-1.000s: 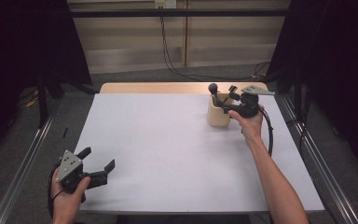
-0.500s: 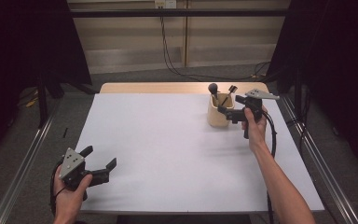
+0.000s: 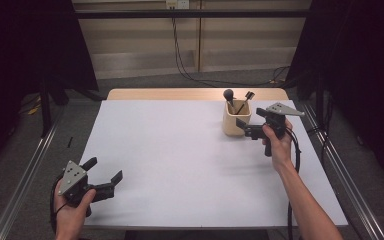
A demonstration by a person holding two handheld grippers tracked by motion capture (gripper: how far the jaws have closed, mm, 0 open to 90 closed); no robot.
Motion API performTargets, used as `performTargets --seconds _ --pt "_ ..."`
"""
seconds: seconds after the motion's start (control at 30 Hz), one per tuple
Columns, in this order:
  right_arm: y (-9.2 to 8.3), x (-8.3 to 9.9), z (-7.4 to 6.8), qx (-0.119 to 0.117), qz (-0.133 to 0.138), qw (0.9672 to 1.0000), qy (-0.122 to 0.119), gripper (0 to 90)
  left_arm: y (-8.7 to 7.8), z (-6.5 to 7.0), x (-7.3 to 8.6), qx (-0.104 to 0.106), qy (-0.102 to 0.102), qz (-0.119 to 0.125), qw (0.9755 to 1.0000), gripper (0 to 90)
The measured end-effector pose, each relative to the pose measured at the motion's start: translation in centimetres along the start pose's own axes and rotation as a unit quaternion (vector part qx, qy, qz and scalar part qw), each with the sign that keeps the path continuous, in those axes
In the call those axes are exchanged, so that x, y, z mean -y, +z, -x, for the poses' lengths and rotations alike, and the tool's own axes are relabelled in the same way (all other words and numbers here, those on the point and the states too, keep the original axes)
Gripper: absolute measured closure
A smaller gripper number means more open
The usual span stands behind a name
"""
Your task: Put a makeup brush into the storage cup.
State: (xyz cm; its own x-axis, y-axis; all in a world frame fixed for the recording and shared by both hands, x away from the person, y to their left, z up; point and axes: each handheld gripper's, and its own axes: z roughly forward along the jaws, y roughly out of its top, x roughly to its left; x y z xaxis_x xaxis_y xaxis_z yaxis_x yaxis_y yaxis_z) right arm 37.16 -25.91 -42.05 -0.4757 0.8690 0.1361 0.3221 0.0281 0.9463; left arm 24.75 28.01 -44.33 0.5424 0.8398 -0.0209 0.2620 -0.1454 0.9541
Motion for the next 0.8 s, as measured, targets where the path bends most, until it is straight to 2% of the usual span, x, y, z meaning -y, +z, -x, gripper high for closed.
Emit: performTargets --seconds 0.1,0.4,0.47,0.7,0.8 --pt "-0.6 0.3 -0.4 0.007 -0.002 0.9999 -0.009 1.7 0.0 0.0 0.0 -0.001 -0.001 0.000 1.0000 2.5" --pt "-2.7 1.1 -1.0 0.007 0.007 1.0000 -0.003 1.6 0.0 0.1 0.0 0.000 -0.001 0.001 1.0000 2.5" --pt "-3.1 1.3 -1.1 0.009 0.005 0.9999 -0.007 1.6 0.0 0.1 0.0 0.000 -0.001 0.001 1.0000 2.5" --pt "-4.3 2.3 -1.5 0.012 0.000 0.9999 0.002 0.8 -0.1 0.2 0.0 0.001 -0.002 0.003 1.0000 2.5" --pt "-5.0 2.6 -1.8 0.018 0.004 0.9998 -0.008 0.8 -0.2 0.2 0.0 -0.001 -0.003 0.004 1.0000 2.5"
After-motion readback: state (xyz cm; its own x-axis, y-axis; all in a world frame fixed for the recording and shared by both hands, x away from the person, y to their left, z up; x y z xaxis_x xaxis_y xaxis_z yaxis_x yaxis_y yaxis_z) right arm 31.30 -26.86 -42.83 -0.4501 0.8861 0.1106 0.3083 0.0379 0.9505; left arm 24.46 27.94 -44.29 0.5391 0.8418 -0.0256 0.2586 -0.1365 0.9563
